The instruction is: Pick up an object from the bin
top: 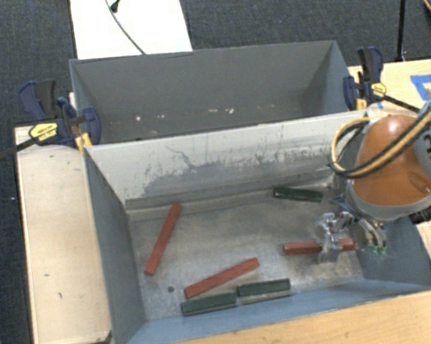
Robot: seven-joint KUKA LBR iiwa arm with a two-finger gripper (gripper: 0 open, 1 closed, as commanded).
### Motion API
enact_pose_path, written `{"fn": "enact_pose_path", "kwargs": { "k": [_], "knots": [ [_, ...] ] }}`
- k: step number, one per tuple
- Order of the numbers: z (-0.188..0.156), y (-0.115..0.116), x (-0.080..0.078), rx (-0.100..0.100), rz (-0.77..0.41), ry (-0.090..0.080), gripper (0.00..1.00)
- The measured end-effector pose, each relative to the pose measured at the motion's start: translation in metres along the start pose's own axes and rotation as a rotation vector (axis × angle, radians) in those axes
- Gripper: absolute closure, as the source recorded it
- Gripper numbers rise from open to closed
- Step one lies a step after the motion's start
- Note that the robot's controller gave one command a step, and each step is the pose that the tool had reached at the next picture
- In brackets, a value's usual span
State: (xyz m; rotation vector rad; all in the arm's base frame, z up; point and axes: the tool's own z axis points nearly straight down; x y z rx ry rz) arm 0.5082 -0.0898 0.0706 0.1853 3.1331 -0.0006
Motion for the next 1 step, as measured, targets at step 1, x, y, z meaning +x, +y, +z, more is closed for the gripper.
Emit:
{"fn": "enact_pose_path", "kwargs": {
  "k": [1],
  "knots": [
    [-0.1329, 0.0197, -0.0236, -0.001, -0.009, -0.009, 1.00]
  ]
}}
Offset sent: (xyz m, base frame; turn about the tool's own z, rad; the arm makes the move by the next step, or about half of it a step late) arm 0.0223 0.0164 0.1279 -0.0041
